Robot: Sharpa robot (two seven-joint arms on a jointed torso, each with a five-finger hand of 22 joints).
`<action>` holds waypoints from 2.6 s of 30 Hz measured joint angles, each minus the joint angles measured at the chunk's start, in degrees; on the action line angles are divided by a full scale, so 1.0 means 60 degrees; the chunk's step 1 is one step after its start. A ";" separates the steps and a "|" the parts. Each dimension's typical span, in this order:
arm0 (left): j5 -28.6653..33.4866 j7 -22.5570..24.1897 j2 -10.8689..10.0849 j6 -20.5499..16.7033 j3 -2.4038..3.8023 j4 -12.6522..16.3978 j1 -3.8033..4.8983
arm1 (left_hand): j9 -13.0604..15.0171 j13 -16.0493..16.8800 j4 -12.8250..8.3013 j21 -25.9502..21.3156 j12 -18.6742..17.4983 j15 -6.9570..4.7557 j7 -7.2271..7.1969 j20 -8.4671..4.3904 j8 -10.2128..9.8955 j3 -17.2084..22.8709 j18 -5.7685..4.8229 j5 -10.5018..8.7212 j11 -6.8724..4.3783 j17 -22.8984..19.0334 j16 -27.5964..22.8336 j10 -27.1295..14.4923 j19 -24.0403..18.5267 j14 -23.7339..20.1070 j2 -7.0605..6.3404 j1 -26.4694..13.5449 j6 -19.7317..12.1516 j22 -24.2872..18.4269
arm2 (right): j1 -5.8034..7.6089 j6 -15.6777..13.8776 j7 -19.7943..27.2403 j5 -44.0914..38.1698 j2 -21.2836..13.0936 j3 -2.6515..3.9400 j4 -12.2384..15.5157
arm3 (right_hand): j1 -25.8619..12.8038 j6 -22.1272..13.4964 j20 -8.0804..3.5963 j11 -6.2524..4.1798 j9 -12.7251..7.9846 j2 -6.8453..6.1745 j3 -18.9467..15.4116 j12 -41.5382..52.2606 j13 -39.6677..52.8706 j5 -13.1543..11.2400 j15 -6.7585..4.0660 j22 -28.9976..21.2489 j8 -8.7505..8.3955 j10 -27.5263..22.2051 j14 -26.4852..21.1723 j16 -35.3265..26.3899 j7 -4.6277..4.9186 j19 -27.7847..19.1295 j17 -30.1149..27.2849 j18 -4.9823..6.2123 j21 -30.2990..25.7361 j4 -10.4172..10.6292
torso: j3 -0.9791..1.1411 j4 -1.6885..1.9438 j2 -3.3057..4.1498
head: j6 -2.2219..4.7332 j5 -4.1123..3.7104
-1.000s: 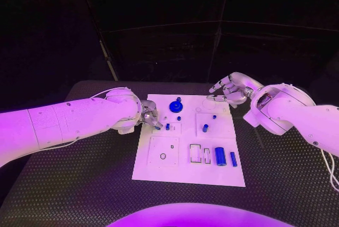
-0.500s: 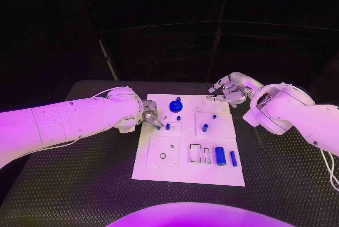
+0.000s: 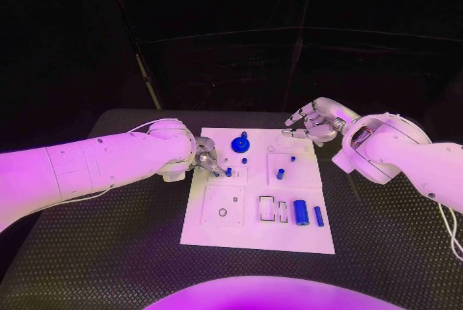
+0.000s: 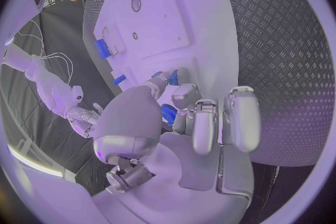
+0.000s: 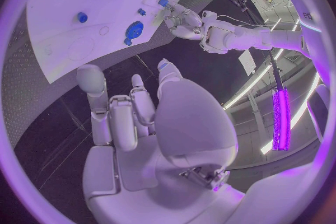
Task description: Assemble the parts on the task board
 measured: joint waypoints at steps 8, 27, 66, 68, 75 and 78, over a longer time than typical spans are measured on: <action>0.0005 0.0000 0.0017 0.0036 0.0000 -0.0059 -0.0001 | 0.0009 -0.0001 0.0252 0.0000 0.0006 0.0000 -0.0001 0.0000 0.0000 -0.0622 0.0001 0.0000 0.0000 0.0000 0.0000 0.0000 0.0000 0.0000 0.0051 -0.0047 -0.0001 0.0000 | 0.0000 -0.0001 0.0003 0.0000 -0.0012 0.0000 0.0006 | 0.0000 0.0000 0.0000 0.0000 0.0000 0.0000 0.0000 0.0000 -0.0013 0.0000 0.0000 0.0001 0.0000 0.0000 0.0000 0.0000 0.0000 0.0000 0.0000 0.0000 0.0000 0.0000 | 0.0000 0.0000 -0.0003 | 0.0000 -0.0016; 0.0009 -0.0003 -0.0285 -0.0139 0.0006 0.0205 -0.0018 | 0.0042 -0.0050 0.0993 -0.0001 0.0006 0.0000 0.0031 0.0000 -0.0009 -0.1803 0.0000 0.0000 0.0001 0.0000 0.0000 -0.0001 0.0000 0.0000 0.0181 -0.0096 -0.0041 -0.0001 | 0.0000 -0.0004 0.0011 0.0000 -0.0027 0.0000 0.0004 | -0.0063 -0.0032 0.0000 0.0000 -0.0002 0.0062 -0.0102 -0.0039 -0.0033 0.0000 0.0000 -0.0052 0.0000 0.0000 0.0000 0.0000 -0.0032 0.0000 -0.0001 0.0000 -0.0037 0.0021 | -0.0004 0.0009 -0.0005 | 0.0047 -0.0039; 0.1513 0.3712 0.0193 -0.3669 -0.0280 0.0022 0.0406 | -0.2698 -0.6427 0.0545 -0.7619 -0.5815 0.1028 0.1455 0.0977 -0.2670 -0.1527 0.1038 0.0266 0.1386 -0.5383 -0.6841 -0.4050 -0.2884 -0.2326 0.0096 0.4561 -0.1479 -0.7326 | -0.0001 -0.0004 0.0012 0.0001 0.0110 0.0000 -0.0116 | -0.0103 -0.0067 0.0000 0.0000 -0.0007 0.0102 -0.0160 -0.0039 -0.0039 0.0000 0.0000 -0.0076 0.0000 0.0000 0.0000 0.0000 0.0003 0.0000 0.0005 0.0000 -0.0037 0.0027 | -0.0001 -0.0016 0.0012 | 0.0388 -0.0183; 0.1271 0.3953 0.0337 -0.3721 -0.0358 -0.0054 0.0394 | -0.2990 -0.6814 0.0525 -0.7670 -0.6233 0.1059 0.1486 0.1002 -0.2993 -0.1351 0.1039 0.0266 0.1418 -0.5610 -0.6961 -0.4082 -0.2827 -0.2356 -0.0148 0.4539 -0.1448 -0.7402 | -0.0001 -0.0004 0.0013 0.0001 0.0114 0.0000 -0.0110 | -0.0102 -0.0067 0.0000 0.0000 -0.0006 0.0102 -0.0159 -0.0039 -0.0039 0.0000 0.0000 -0.0076 0.0000 0.0000 0.0000 0.0000 0.0003 0.0000 0.0005 -0.0001 -0.0037 0.0027 | -0.0001 -0.0013 0.0016 | 0.0406 -0.0215; -0.0001 0.4516 0.0826 -0.3762 -0.0566 -0.0426 0.0333 | -0.3685 -0.7665 0.0291 -0.7479 -0.6876 0.1000 0.1397 0.0929 -0.3708 -0.1096 0.1039 0.0218 0.1380 -0.4080 -0.5102 -0.3902 -0.2051 -0.1156 -0.0564 0.4366 -0.0949 -0.7367 | -0.0001 -0.0004 0.0018 0.0001 0.0126 0.0000 -0.0100 | -0.0102 -0.0067 0.0000 0.0000 -0.0006 0.0102 -0.0159 -0.0039 -0.0038 0.0000 0.0000 -0.0088 0.0000 0.0000 0.0000 0.0000 0.0003 0.0000 0.0004 -0.0001 -0.0037 0.0027 | -0.0006 0.0000 0.0017 | 0.0420 -0.0241; -0.0573 0.4610 0.0962 -0.3690 -0.0595 -0.0628 0.0310 | -0.3912 -0.7914 0.0194 -0.7167 -0.7018 0.0940 0.1330 0.0877 -0.3971 -0.1122 0.1038 0.0190 0.1354 -0.2902 -0.3887 -0.3833 -0.1623 -0.0513 -0.0640 0.4290 -0.0844 -0.7180 | -0.0001 -0.0004 0.0019 0.0001 0.0138 0.0000 -0.0100 | -0.0102 -0.0067 0.0000 0.0000 -0.0006 0.0101 -0.0159 -0.0039 -0.0038 0.0000 0.0000 -0.0088 0.0000 0.0000 0.0000 0.0000 0.0003 0.0000 0.0003 -0.0001 -0.0037 0.0027 | -0.0006 0.0000 0.0016 | 0.0400 -0.0241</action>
